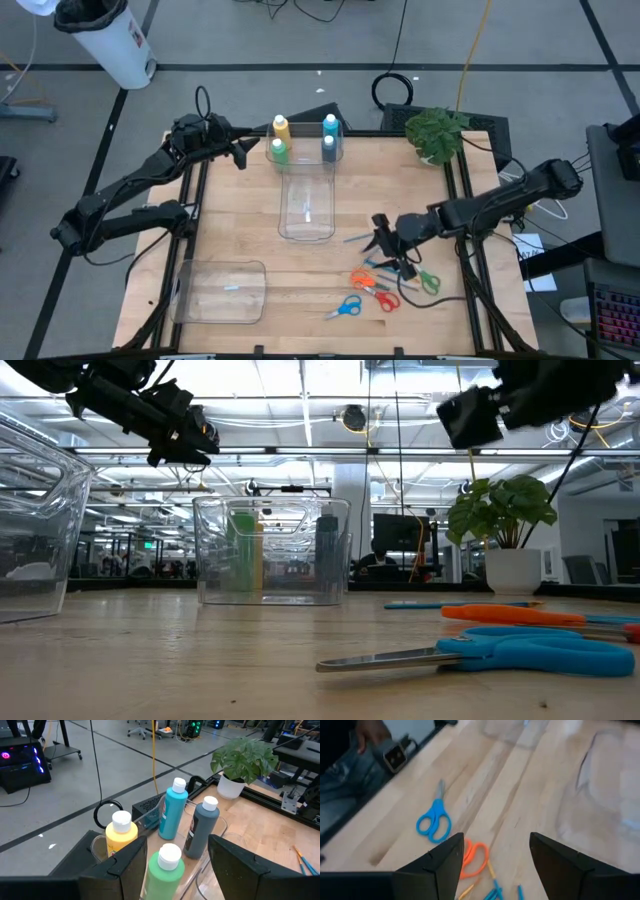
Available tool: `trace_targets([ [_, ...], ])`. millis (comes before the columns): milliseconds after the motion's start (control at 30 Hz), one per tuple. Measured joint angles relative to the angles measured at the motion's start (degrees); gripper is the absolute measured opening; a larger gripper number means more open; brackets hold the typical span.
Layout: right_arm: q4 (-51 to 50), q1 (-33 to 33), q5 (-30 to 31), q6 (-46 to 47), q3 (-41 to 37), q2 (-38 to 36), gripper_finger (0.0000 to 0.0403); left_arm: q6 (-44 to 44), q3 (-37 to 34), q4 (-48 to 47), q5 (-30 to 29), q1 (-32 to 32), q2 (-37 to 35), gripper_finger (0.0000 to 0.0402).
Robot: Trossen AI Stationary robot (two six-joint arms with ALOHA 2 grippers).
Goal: Pick & Place Paint Supplies
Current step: Put the blue paintbrush into the middle transparent bin
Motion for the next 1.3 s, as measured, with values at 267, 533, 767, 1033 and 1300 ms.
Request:
trace_targets([
  [267, 8.25, 0.18, 0.08, 0.99, -9.81, 0.02, 0.0202, -0.01, 0.0, 0.0, 0.0, 0.0, 0.0, 0.0214],
  [533, 18.26, 0.18, 0.64, -2.09, -17.47, 0.43, 0.0191, -0.02, 0.0, 0.0, 0.0, 0.02, 0.0, 0.0214],
  [767, 18.63, -0.97, 2.98, -3.63, -16.44, 4.04, 0.0179, 0.0, 0.0, 0.0, 0.0, 0.01, 0.0, 0.0214],
  [1033, 18.49, -3.06, 3.1, -3.64, -16.26, 13.1, 0.0165, -0.02, 0.01, 0.0, 0.0, 0.02, 0.0, 0.0214],
  [1300, 18.86, -4.54, 2.65, -3.77, -16.11, 16.2, 0.0142, 0.0, 0.02, 0.0, 0.0, 0.0, 0.01, 0.0214],
])
